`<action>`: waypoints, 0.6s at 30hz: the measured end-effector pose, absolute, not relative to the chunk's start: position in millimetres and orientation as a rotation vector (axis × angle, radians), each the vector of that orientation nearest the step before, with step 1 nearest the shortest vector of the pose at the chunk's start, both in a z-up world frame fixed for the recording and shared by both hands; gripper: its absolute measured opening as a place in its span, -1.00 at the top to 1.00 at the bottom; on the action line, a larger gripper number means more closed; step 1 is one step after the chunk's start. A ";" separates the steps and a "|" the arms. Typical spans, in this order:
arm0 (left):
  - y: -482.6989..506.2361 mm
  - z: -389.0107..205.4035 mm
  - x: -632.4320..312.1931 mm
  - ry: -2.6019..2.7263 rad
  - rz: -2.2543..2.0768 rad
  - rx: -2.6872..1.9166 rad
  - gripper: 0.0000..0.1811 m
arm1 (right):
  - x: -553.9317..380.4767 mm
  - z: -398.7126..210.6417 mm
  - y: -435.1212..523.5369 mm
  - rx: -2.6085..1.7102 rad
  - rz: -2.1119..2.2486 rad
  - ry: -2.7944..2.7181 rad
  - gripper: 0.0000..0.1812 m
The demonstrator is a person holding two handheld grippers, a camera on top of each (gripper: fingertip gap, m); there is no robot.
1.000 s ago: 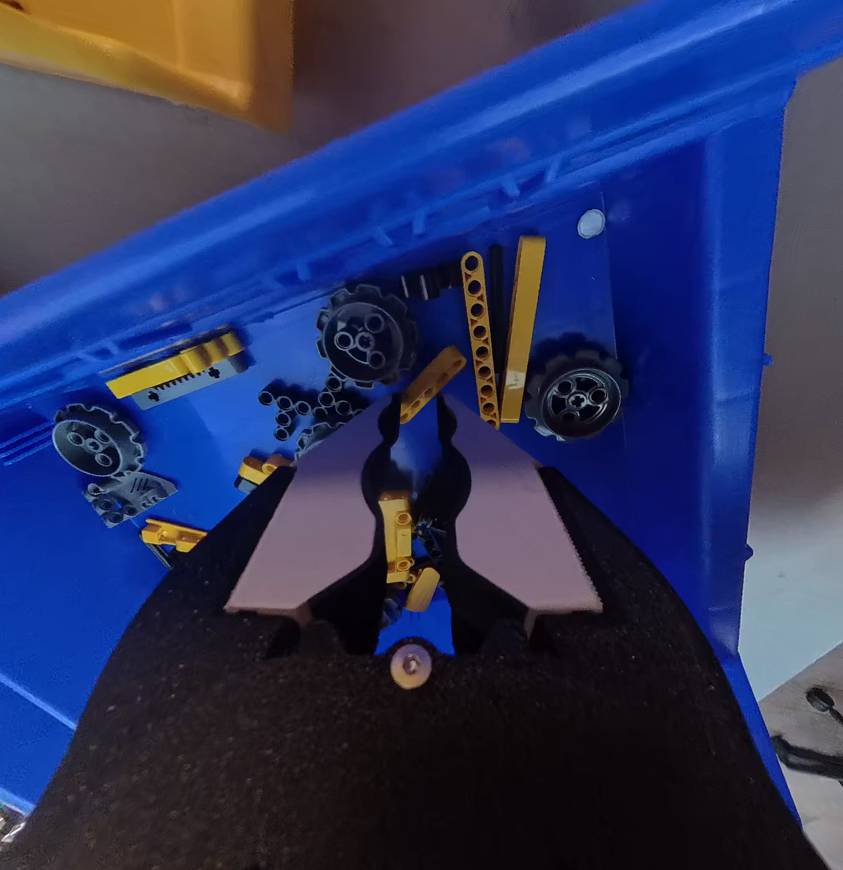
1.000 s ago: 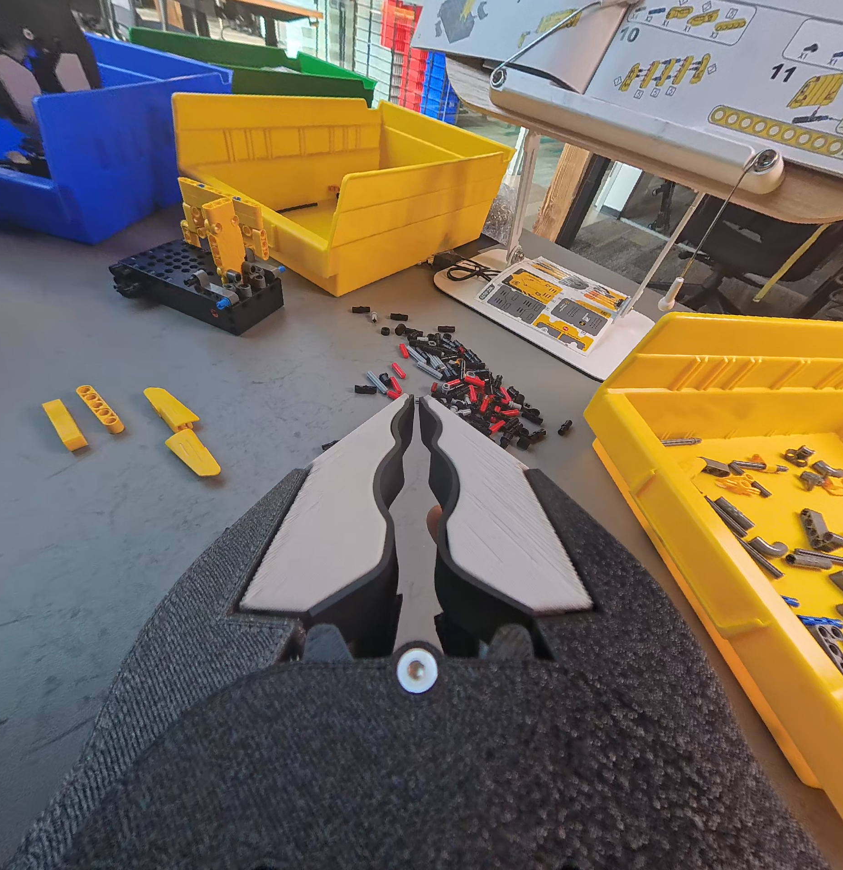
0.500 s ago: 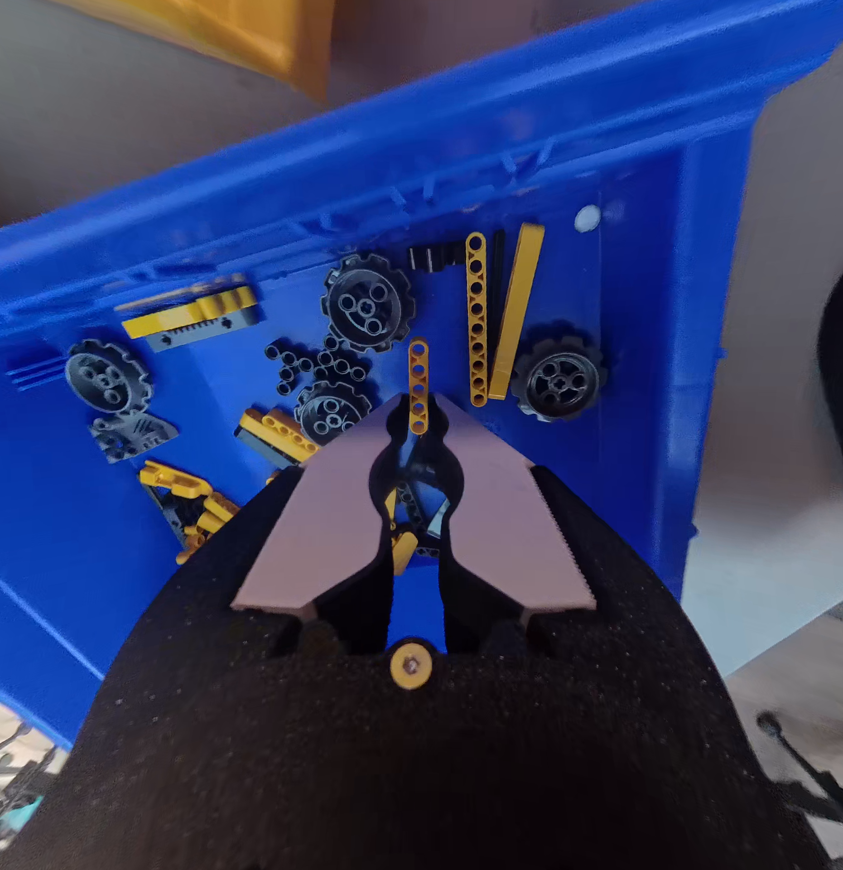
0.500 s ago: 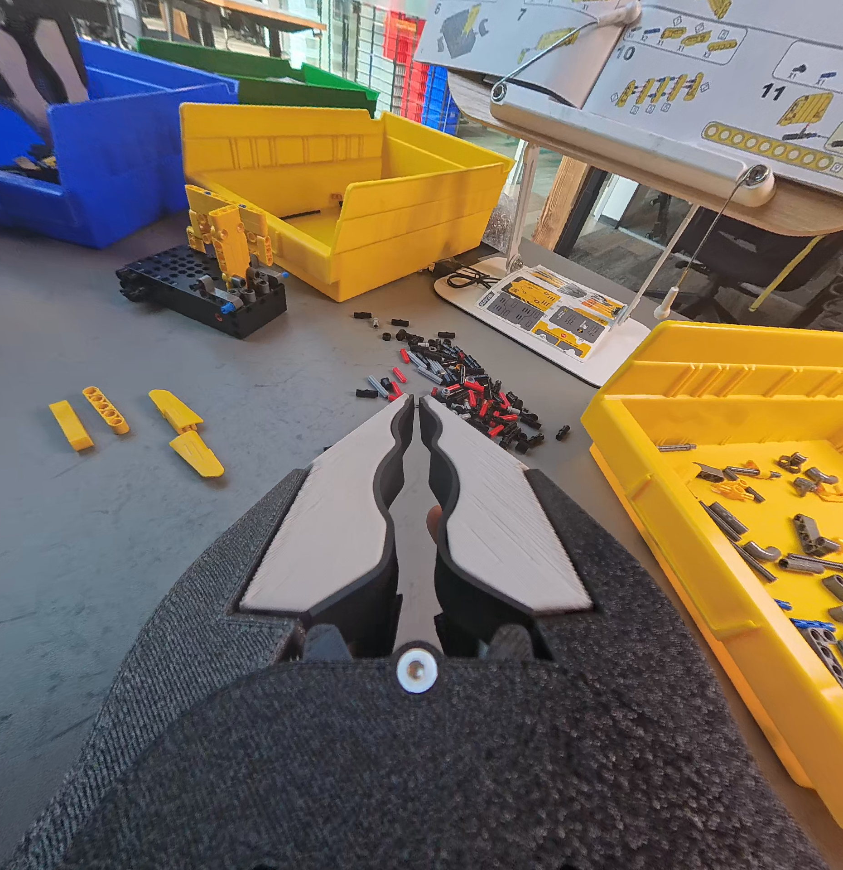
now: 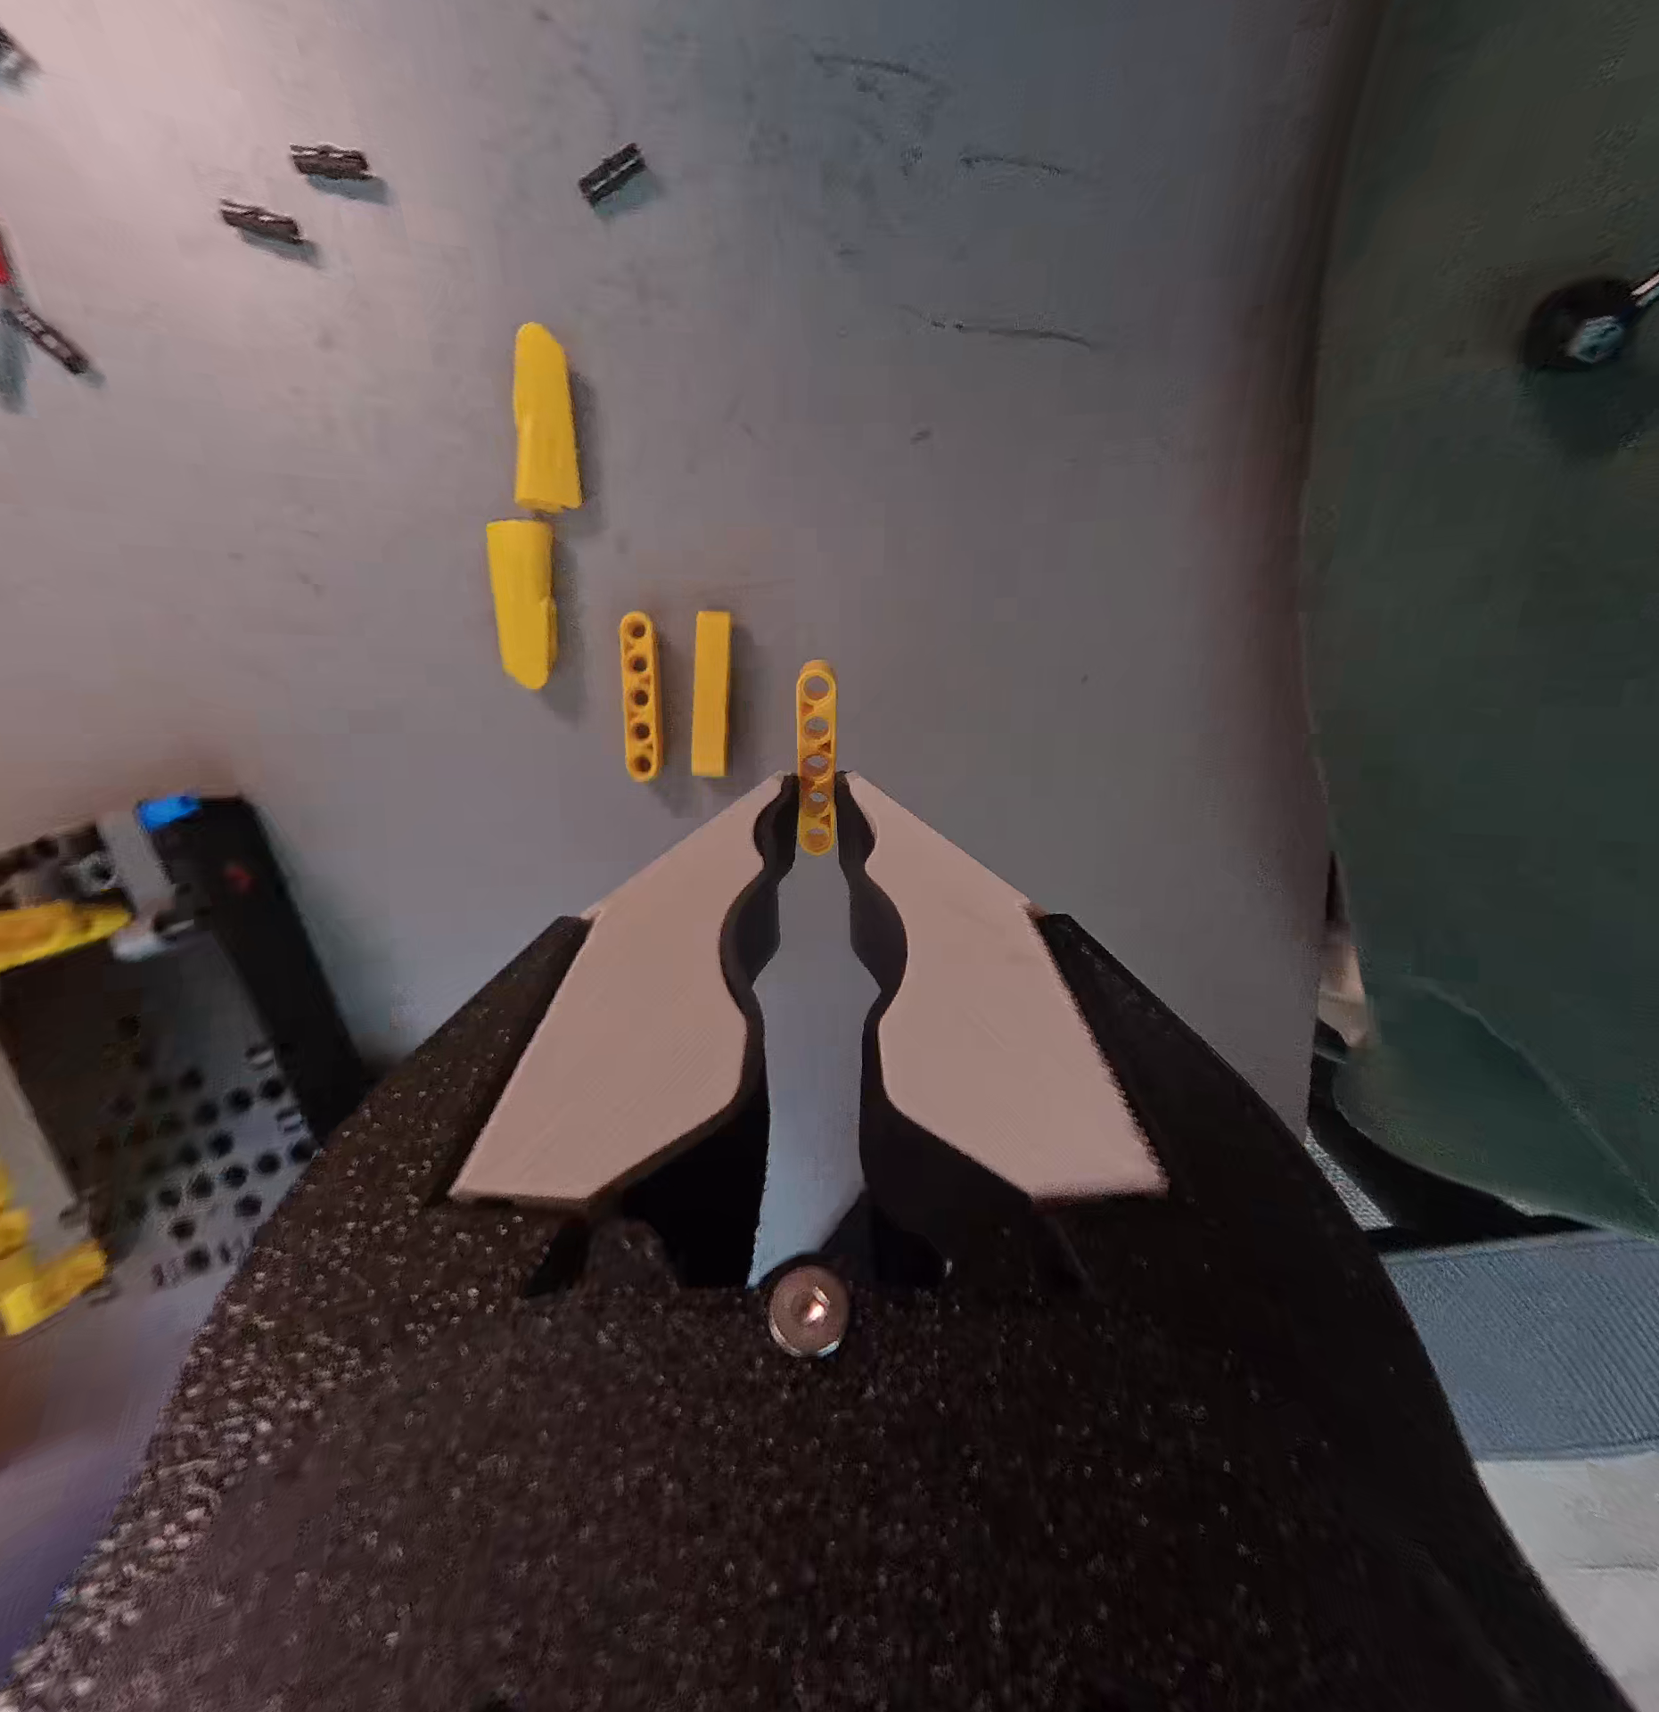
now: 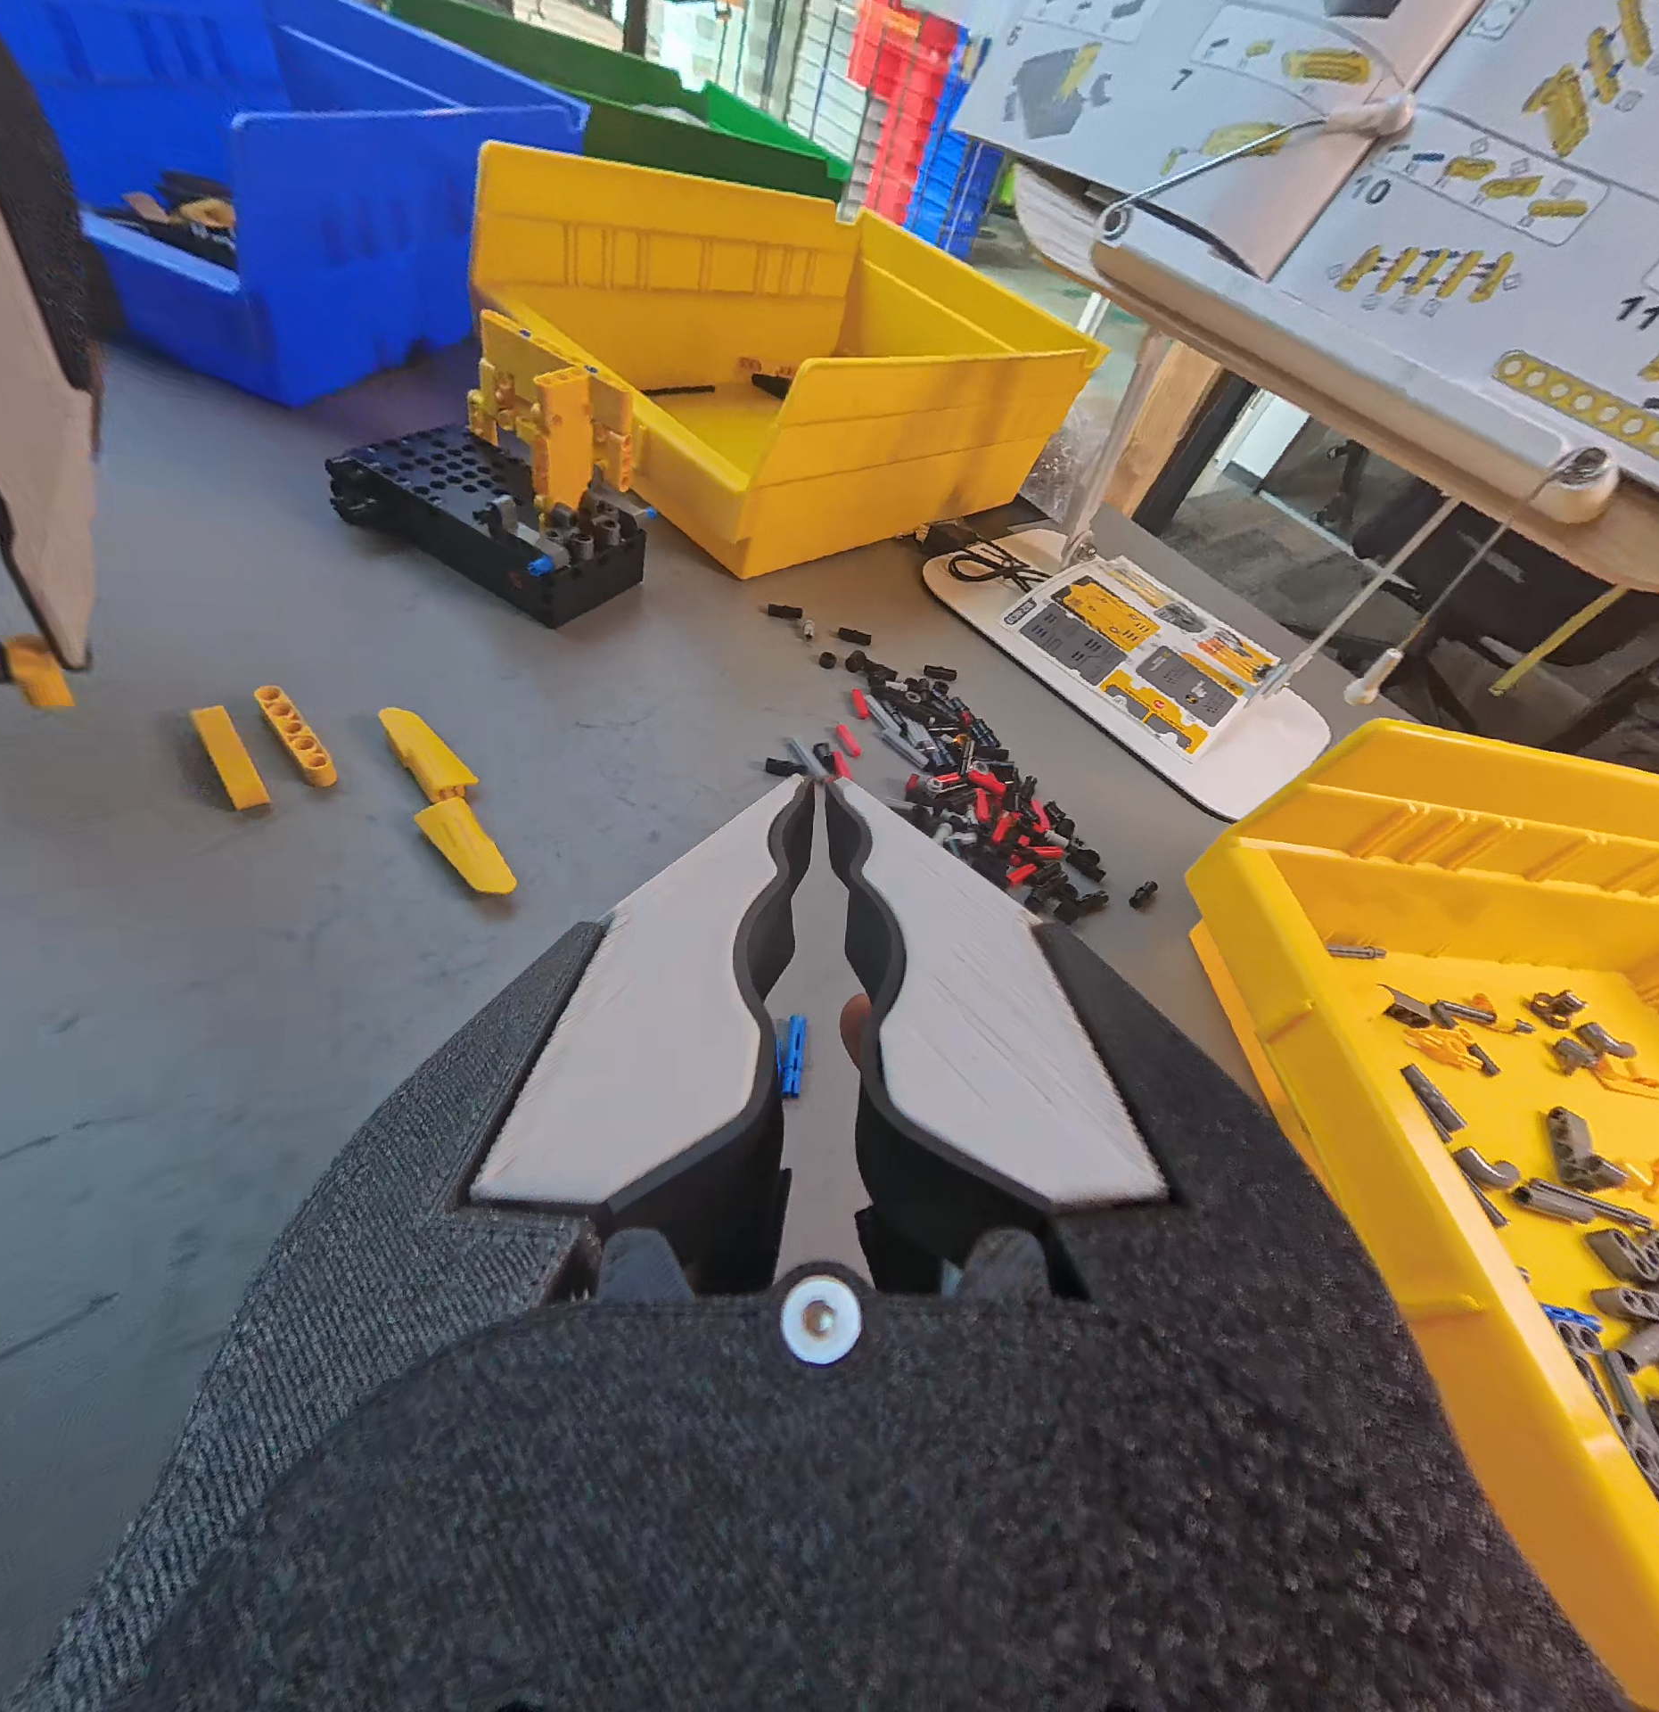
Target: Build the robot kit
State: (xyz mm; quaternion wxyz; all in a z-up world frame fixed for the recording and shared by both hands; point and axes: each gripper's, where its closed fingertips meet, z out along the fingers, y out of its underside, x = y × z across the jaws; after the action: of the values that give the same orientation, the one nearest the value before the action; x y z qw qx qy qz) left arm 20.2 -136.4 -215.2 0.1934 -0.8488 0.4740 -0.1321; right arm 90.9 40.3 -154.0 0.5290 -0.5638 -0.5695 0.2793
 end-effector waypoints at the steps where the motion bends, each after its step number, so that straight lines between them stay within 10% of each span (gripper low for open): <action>1: -133.4 -223.2 29.3 1.342 -0.384 -2.386 0.93 | 90.0 -155.9 37.2 -1.344 0.667 -1.381 0.97; 18: -62.5 -212.0 12.6 0.888 -0.460 -2.294 0.77 | 80.2 -193.0 0.6 -1.356 0.740 -1.690 0.88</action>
State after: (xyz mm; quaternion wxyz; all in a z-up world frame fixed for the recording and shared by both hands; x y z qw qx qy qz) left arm 12.6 -62.5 -212.0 0.3141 -0.8703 0.3367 -0.1745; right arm 80.2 0.6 -193.0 0.4135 -0.5392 -0.6721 0.2943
